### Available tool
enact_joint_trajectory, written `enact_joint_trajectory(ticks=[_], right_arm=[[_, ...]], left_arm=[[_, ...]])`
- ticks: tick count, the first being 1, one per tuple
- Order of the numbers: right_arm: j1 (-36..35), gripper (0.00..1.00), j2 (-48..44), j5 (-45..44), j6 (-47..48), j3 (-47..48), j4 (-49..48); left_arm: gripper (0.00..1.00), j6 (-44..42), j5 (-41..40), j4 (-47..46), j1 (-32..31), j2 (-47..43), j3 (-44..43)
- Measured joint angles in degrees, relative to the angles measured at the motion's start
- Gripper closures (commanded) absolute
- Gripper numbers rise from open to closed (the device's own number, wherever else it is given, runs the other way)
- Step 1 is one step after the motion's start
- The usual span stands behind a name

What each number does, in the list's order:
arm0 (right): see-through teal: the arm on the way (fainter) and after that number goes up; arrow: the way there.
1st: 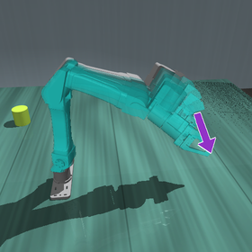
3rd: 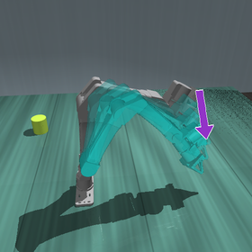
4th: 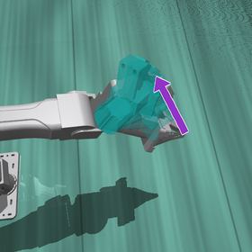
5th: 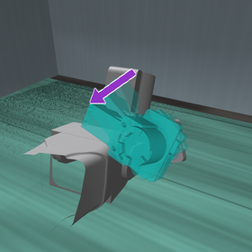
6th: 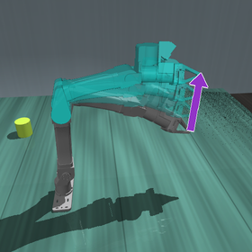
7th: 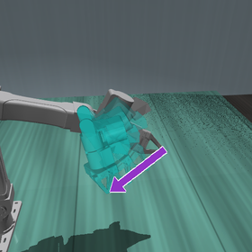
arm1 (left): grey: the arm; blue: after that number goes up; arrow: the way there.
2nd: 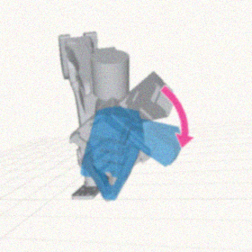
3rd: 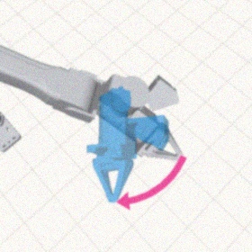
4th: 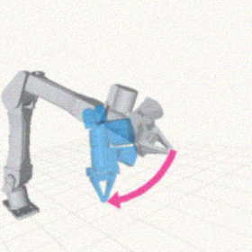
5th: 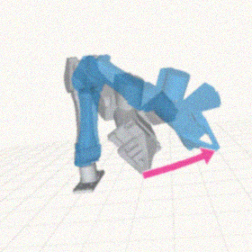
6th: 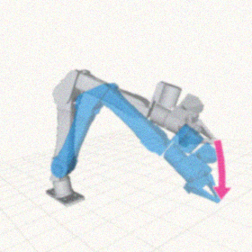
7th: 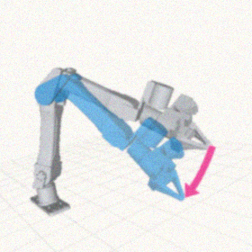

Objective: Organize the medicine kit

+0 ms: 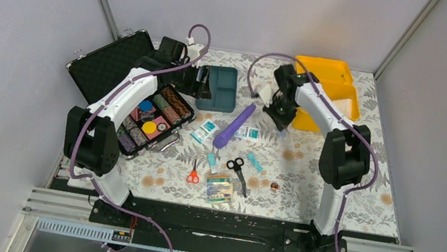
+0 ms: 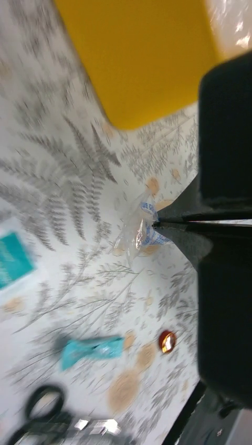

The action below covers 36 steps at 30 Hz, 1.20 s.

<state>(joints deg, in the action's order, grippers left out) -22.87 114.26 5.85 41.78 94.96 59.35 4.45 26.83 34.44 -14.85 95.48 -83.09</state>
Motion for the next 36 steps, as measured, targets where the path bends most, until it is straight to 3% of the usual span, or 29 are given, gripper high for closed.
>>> enact_joint_trajectory(ticks=[10, 15, 23, 36], right_arm=[[1.2, 1.0, -8.57, 5.22, -24.96, 16.44, -7.23], [9.09, 1.0, -8.48, 0.72, -34.51, 21.94, -11.43], [21.77, 1.0, -3.15, -6.51, -38.88, 21.62, -12.55], [25.07, 0.98, 7.58, -6.86, -36.02, 18.78, -11.78]], left_arm=[[0.28, 0.81, 2.08, -4.02, 0.35, -0.52, -0.13], [0.28, 1.25, 2.08, -4.63, 0.35, -1.66, -0.15], [0.28, 1.09, 1.7, -4.74, 0.35, -4.74, 0.7], [0.28, -2.21, 0.72, -2.19, 0.35, -5.77, 2.8]])
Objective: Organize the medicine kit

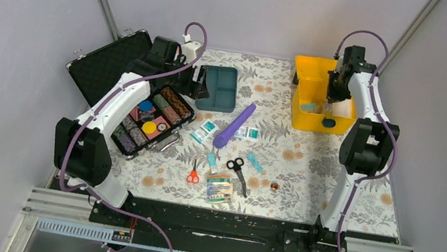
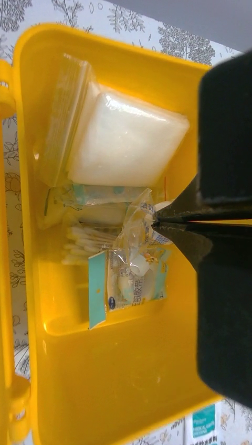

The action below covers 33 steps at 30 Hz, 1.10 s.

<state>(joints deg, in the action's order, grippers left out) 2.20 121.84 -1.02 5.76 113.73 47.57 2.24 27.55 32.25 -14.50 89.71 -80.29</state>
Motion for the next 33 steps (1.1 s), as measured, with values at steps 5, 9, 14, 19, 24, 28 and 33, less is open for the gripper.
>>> enact_joint_trajectory(ticks=[5, 9, 14, 19, 24, 28, 33], right_arm=[[0.13, 0.82, 3.23, -1.29, 0.9, 0.22, -0.07], [0.39, 0.68, 5.14, -2.91, 1.42, 0.55, -0.15], [0.59, 0.63, 5.62, -3.1, 1.31, 1.36, -0.07], [0.59, 0.52, 5.11, -2.32, -0.33, 2.82, -0.22], [0.59, 0.17, 1.46, 1.42, -1.73, 2.69, 0.22], [0.59, 0.11, -5.07, 7.26, -1.25, 1.38, 0.11], [0.24, 0.12, -14.64, 14.6, -1.05, -2.8, -0.83]], left_arm=[[0.27, -2.16, -0.74, 1.84, 0.11, -1.14, 0.04], [0.27, -2.93, -1.2, 1.97, 0.28, -1.66, 0.26], [0.27, -3.56, -1.86, 2.4, 0.39, -2.03, 1.42], [0.27, -3.76, -2.99, 4.02, 0.55, -2.03, 1.68], [0.27, -4.28, -3.8, 7.54, 1.49, -2.03, 1.7], [0.26, -8.76, -3.39, 8.98, 2.29, -3.04, 4.72], [0.27, -17.22, -0.59, 14.69, 2.67, -4.28, 7.69]])
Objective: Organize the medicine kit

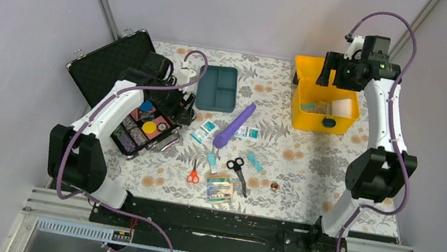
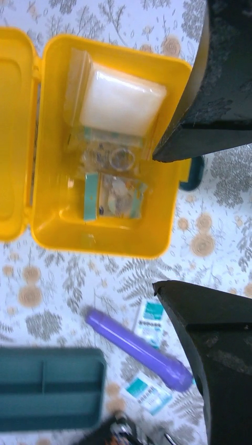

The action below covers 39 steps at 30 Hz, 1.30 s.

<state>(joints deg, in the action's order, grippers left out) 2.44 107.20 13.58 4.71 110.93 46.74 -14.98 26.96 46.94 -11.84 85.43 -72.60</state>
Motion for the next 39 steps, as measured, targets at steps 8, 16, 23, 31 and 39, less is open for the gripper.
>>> enact_joint_trajectory(ticks=[8, 16, 23, 31, 39], right_arm=[[-6.05, 0.2, -10.01, 12.04, 4.39, -13.53, -1.51], [-17.9, 0.37, -14.45, 27.45, 24.22, -25.4, 1.03], [-26.32, 0.41, -14.32, 30.77, 31.17, -32.61, 0.7], [-26.82, 0.41, -14.32, 30.47, 22.97, -38.23, -4.28], [-26.82, 0.4, -14.29, 28.92, 16.79, -38.23, -8.31]], left_arm=[[0.3, -3.43, 2.97, 2.49, -0.28, 0.02, 0.11], [0.38, 0.24, 8.7, 1.97, -0.26, 1.7, 0.09], [0.37, 8.55, 13.46, -0.94, 1.07, 3.52, 2.84], [0.36, 13.92, 16.76, -2.86, -2.45, 3.5, 13.33], [0.38, 18.36, 17.07, -6.23, -9.81, 4.44, 22.82]])
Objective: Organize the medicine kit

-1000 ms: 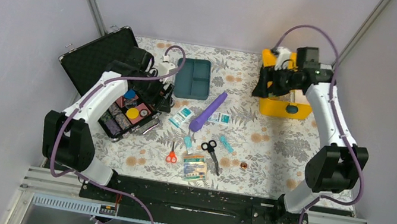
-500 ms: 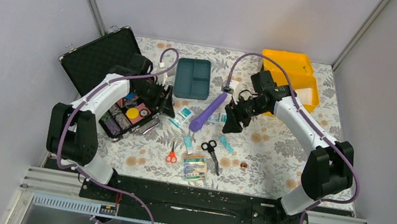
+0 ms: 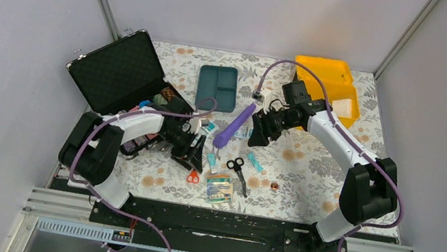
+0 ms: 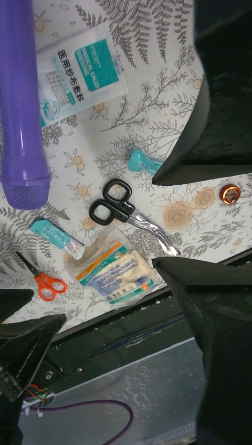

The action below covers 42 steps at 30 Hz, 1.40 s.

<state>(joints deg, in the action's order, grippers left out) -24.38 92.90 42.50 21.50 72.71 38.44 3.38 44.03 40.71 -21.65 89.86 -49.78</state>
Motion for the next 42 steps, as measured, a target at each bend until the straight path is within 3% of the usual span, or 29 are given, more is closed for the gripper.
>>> enact_joint_trajectory(ticks=[7, 16, 21, 30, 37, 42], right_arm=[[0.0, 0.39, 0.02, -2.97, -2.62, 0.07, -2.01], [0.0, 0.38, -1.07, -3.45, -4.24, -3.17, -3.15], [0.0, 0.38, -1.09, -4.22, -4.81, -3.58, -3.23], [0.31, 0.39, -1.64, -7.13, -3.93, -0.48, -0.09], [1.31, 0.39, -5.25, -7.34, -1.9, 1.88, 5.66], [1.49, 0.39, -5.66, -7.76, -0.59, 4.85, 8.96]], left_arm=[[0.38, 0.0, -0.52, -3.8, -6.32, 6.67, -1.57], [0.48, -0.09, -0.92, -4.83, -11.17, 11.15, -5.29], [0.62, -0.26, -0.74, -4.37, -12.17, 13.64, -6.93], [1.0, -0.79, -0.96, -4.31, -13.22, 16.59, -7.5], [1.0, -7.78, -0.02, -2.97, -12.66, 15.47, -7.74], [1.0, -14.69, 1.33, 1.49, -8.72, 10.56, -10.82]])
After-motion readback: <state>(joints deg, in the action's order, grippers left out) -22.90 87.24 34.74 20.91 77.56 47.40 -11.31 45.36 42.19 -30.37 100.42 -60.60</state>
